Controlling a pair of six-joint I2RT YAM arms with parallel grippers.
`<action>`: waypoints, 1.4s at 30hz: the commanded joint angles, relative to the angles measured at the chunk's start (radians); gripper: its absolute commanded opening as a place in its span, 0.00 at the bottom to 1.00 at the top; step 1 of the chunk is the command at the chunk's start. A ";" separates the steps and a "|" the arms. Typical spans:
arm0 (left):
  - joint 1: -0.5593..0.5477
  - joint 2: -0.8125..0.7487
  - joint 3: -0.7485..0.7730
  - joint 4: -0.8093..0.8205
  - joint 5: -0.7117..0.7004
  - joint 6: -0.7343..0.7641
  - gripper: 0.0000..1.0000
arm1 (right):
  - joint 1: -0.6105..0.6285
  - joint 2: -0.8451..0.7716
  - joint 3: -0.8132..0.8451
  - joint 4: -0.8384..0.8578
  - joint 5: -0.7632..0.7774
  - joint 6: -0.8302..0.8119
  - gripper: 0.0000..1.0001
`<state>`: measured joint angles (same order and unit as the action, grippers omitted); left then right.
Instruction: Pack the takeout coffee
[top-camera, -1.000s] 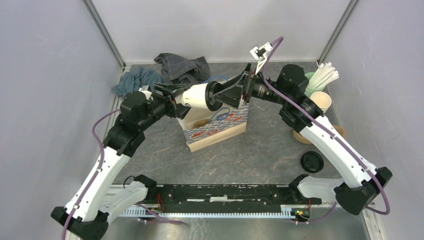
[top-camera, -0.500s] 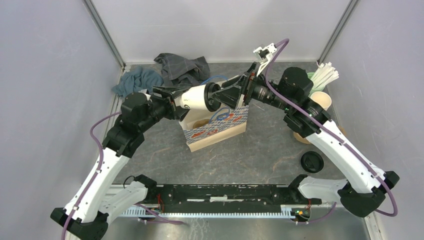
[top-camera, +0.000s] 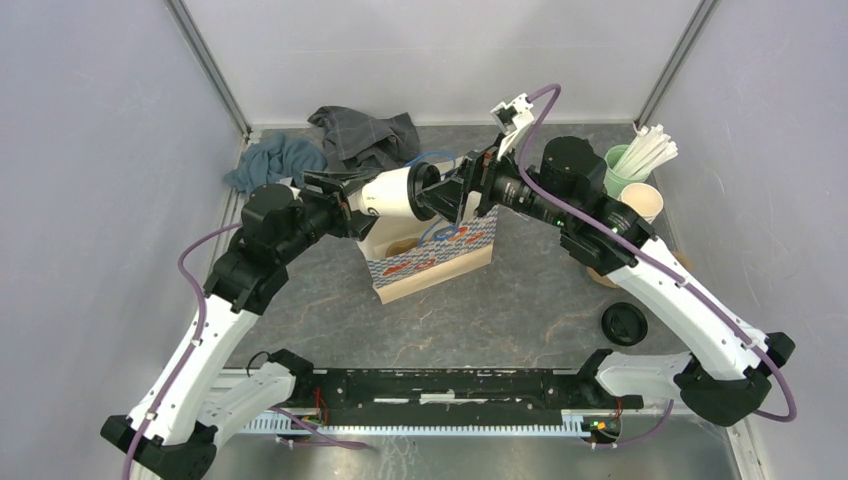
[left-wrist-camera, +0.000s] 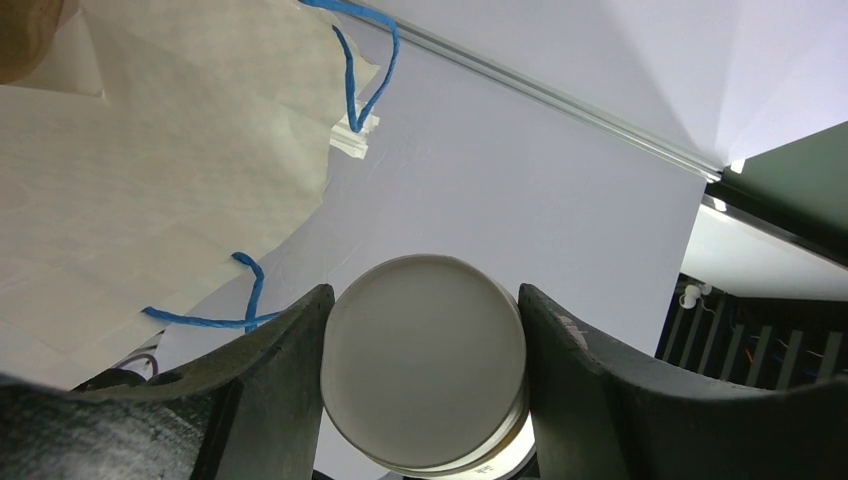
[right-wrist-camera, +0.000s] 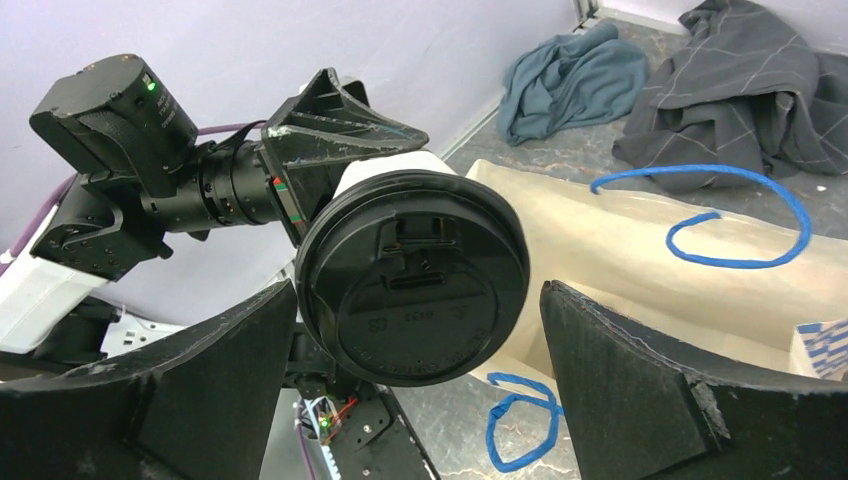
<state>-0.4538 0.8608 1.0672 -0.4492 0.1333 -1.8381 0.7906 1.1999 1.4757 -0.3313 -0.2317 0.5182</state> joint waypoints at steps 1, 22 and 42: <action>0.000 0.006 0.043 0.007 -0.010 -0.034 0.43 | 0.027 0.009 0.023 0.044 -0.001 0.001 0.98; 0.000 0.017 0.046 0.024 0.005 -0.030 0.40 | 0.039 0.039 -0.001 0.073 0.007 0.060 0.98; 0.000 0.016 0.045 0.011 0.021 -0.002 0.58 | 0.040 0.031 -0.029 0.115 0.008 0.103 0.80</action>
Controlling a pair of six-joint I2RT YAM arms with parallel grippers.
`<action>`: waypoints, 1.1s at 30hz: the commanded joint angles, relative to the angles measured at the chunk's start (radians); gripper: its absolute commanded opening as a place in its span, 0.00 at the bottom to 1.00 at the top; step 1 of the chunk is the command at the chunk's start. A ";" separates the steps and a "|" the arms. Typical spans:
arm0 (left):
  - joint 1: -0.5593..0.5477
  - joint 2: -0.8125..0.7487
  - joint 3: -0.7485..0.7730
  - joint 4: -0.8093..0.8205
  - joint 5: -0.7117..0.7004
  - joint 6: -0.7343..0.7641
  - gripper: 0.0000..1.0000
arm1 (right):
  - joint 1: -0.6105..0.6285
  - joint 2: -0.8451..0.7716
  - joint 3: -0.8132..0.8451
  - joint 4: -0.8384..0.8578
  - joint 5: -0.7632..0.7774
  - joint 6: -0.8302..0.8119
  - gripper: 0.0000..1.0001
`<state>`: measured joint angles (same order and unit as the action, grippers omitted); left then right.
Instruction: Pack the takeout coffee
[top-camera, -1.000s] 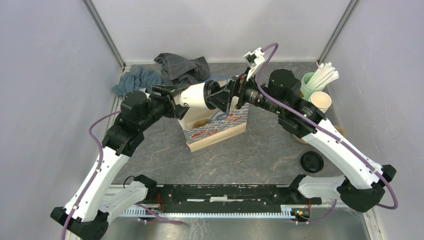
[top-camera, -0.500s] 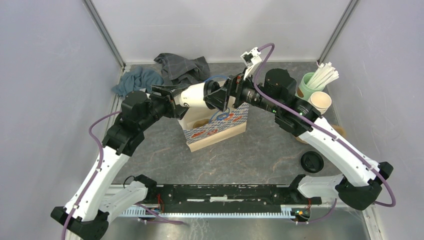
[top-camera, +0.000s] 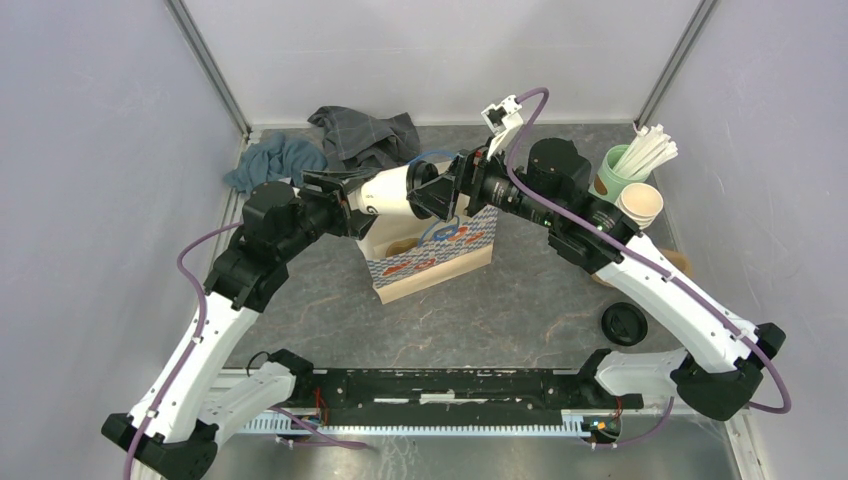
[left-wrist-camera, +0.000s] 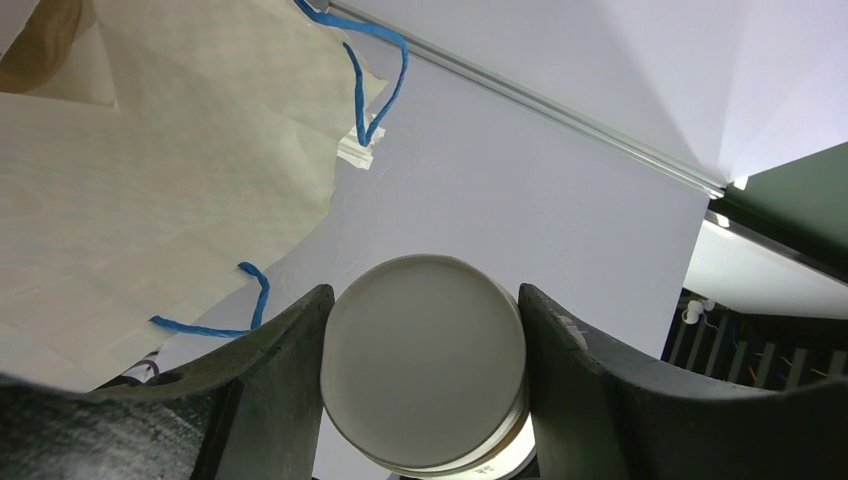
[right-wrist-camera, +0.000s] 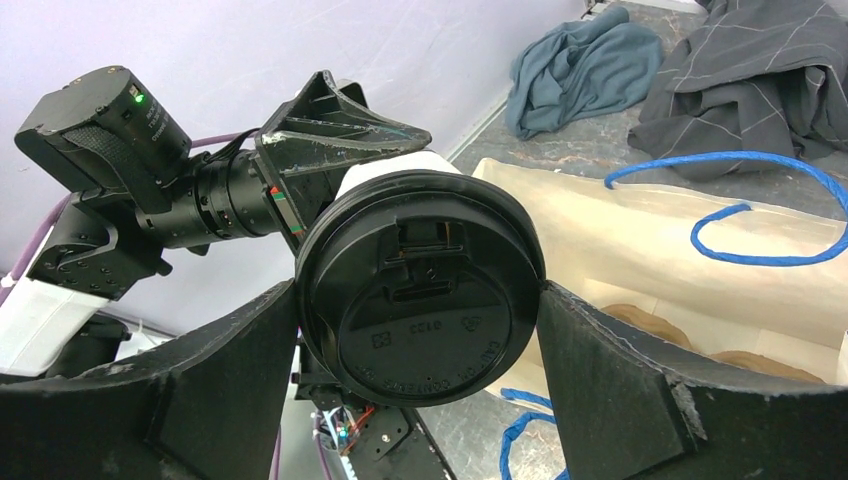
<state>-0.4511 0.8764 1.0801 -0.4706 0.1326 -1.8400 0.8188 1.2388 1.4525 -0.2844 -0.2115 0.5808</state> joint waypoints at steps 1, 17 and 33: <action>-0.003 0.001 0.037 0.021 0.022 0.010 0.66 | 0.010 -0.010 -0.005 0.068 -0.004 0.040 0.79; -0.003 -0.052 0.316 -0.460 -0.187 0.627 0.99 | 0.011 -0.178 0.038 -0.121 0.384 -0.212 0.80; -0.009 0.203 0.318 -0.661 -0.260 0.898 0.82 | 0.011 -0.220 0.138 -0.350 0.155 -0.849 0.80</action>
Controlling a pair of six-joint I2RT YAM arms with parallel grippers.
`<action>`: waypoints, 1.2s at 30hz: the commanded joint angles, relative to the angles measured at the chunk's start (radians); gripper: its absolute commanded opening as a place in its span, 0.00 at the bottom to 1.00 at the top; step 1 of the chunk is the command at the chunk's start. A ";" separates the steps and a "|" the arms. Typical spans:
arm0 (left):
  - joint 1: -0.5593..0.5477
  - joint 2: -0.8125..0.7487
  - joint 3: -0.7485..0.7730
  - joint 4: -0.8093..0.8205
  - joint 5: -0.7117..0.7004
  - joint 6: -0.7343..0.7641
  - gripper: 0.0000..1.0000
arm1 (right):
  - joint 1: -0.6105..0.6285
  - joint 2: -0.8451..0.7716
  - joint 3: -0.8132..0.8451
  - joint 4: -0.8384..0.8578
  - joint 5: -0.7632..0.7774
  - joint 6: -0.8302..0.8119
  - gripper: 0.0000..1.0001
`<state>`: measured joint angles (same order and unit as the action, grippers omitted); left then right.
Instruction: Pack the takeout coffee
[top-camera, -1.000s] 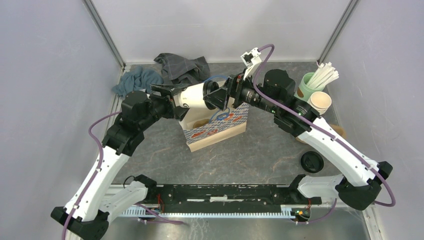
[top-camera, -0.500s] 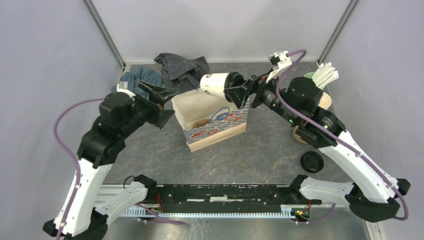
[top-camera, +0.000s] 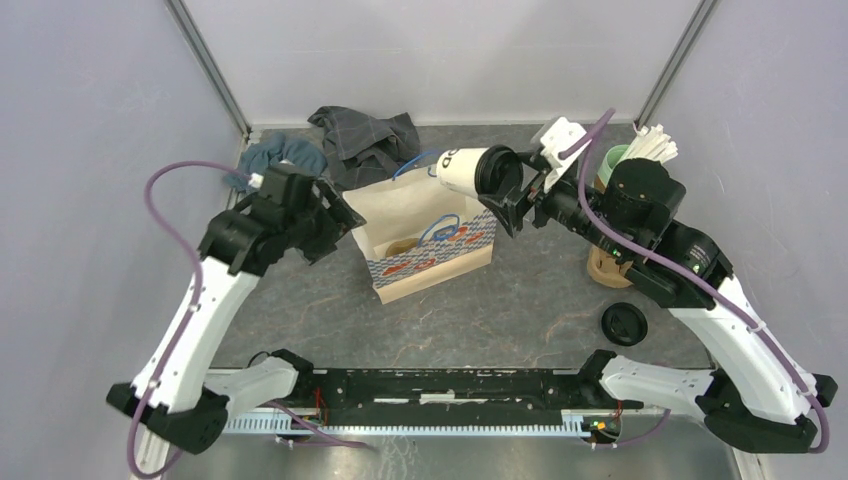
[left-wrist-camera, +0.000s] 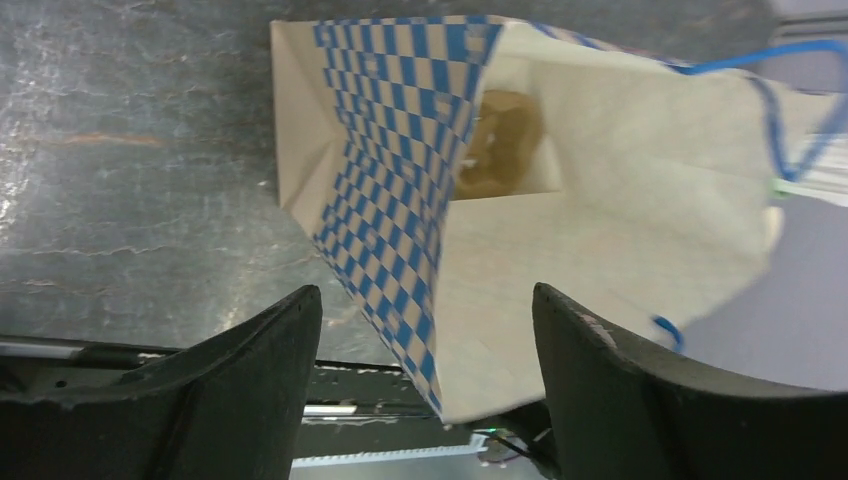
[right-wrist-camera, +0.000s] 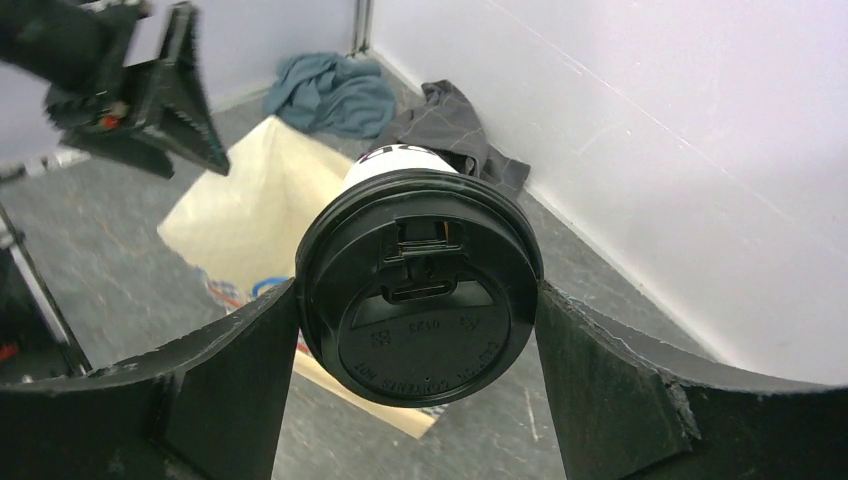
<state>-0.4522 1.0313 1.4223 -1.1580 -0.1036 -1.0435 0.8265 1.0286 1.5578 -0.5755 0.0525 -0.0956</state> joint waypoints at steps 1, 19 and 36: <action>-0.009 0.067 -0.034 0.044 -0.031 0.109 0.77 | 0.003 -0.009 0.032 -0.072 -0.124 -0.191 0.80; -0.292 0.118 -0.136 0.412 -0.324 0.265 0.06 | 0.003 0.014 0.058 -0.182 -0.270 -0.286 0.72; -0.341 -0.142 -0.534 0.994 -0.424 0.686 0.02 | 0.038 0.193 0.115 -0.176 -0.286 -0.207 0.63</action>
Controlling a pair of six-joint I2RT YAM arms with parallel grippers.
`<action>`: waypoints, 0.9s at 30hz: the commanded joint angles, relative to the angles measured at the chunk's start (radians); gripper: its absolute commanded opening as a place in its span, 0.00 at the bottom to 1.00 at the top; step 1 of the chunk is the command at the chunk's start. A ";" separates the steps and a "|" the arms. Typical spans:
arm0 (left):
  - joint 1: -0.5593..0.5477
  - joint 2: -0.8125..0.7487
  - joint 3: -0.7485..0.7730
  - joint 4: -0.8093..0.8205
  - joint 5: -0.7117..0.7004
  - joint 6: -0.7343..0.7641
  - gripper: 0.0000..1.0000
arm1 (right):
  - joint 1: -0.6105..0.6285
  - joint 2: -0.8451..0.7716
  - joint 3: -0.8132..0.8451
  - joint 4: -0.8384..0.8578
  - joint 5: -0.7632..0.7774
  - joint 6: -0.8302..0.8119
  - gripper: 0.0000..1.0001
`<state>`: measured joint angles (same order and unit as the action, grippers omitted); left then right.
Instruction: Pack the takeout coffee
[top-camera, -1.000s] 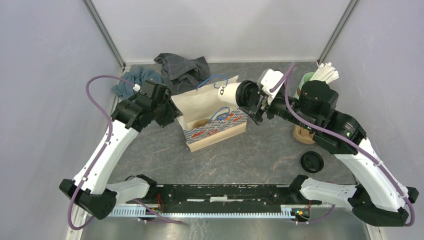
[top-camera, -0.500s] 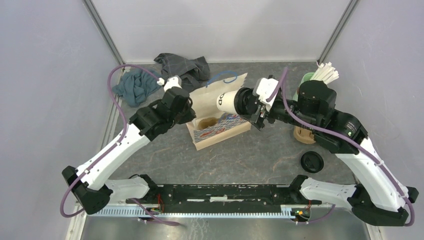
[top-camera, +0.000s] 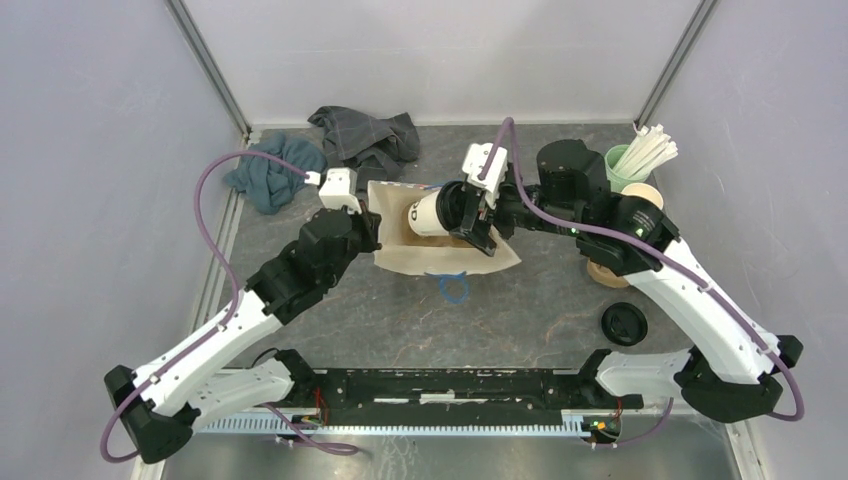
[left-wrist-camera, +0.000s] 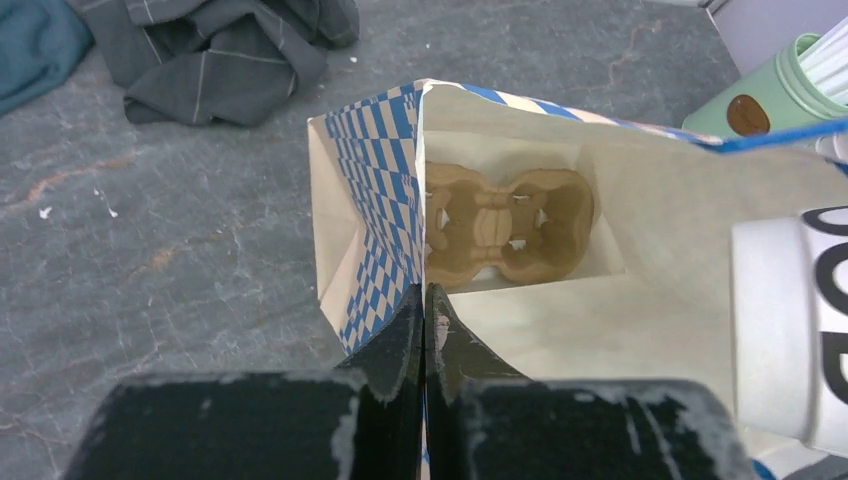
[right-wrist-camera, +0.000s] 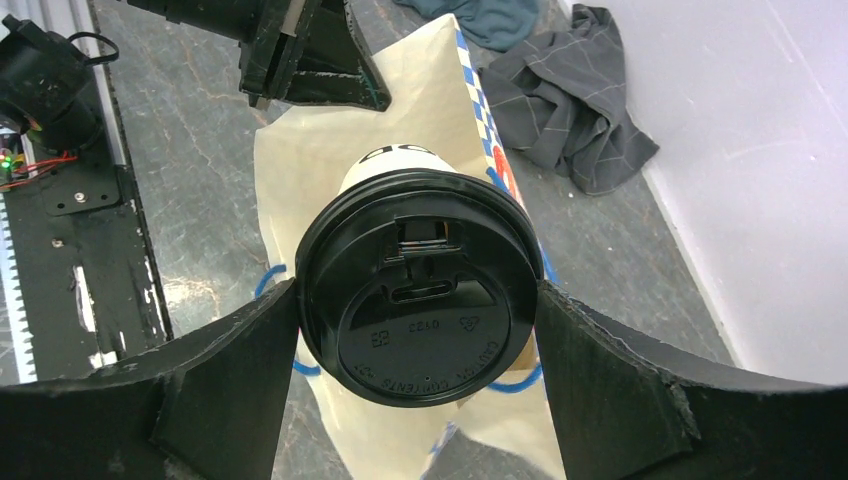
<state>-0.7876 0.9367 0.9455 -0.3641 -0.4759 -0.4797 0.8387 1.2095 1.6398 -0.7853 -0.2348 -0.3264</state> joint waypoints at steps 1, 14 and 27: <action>-0.005 -0.054 -0.076 0.205 -0.043 0.106 0.02 | 0.039 0.019 0.029 0.025 0.008 0.021 0.63; -0.006 -0.139 -0.205 0.257 -0.018 0.026 0.02 | 0.210 0.099 0.006 -0.010 0.239 -0.025 0.61; -0.006 -0.200 -0.292 0.326 0.037 0.054 0.02 | 0.297 0.261 -0.001 0.015 0.500 -0.202 0.61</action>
<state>-0.7876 0.7574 0.6647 -0.1127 -0.4541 -0.4480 1.1133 1.4597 1.6325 -0.8116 0.1608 -0.4549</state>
